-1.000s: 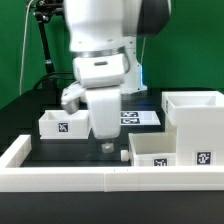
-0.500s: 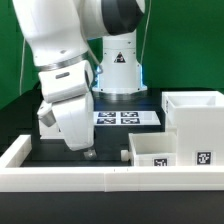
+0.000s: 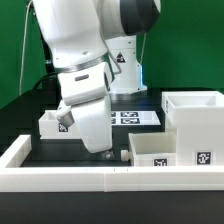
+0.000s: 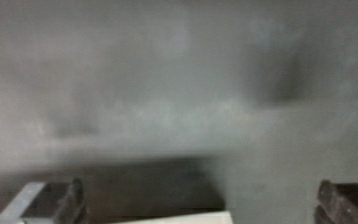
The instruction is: Assemble drawer
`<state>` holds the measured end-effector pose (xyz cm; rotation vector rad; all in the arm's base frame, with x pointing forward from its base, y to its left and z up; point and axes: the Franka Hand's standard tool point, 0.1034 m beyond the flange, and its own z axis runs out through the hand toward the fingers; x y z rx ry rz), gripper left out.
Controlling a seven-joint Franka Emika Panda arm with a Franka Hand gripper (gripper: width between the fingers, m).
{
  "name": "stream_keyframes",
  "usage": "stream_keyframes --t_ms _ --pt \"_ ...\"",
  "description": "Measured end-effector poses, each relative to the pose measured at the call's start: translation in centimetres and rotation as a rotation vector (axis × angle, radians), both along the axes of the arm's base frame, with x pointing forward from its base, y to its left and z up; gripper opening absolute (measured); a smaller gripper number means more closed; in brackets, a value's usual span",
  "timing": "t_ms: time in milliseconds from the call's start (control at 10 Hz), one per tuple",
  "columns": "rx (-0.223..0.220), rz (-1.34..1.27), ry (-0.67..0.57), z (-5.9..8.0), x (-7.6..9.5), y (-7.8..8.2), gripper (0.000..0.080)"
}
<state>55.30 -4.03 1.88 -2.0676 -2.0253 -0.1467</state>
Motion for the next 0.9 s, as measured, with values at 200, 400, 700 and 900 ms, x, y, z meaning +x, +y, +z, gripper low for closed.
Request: stream_keyframes --t_ms 200,400,700,900 --pt "-0.003 -0.023 0.011 0.1 0.1 1.4 0.0649" --pt "-0.004 -0.05 0.023 0.2 0.2 3.0 0.0649" --pt "-0.006 -0.085 0.038 0.4 0.4 5.4 0.0649" --pt "-0.003 -0.096 0.041 0.6 0.5 6.3 0.0649"
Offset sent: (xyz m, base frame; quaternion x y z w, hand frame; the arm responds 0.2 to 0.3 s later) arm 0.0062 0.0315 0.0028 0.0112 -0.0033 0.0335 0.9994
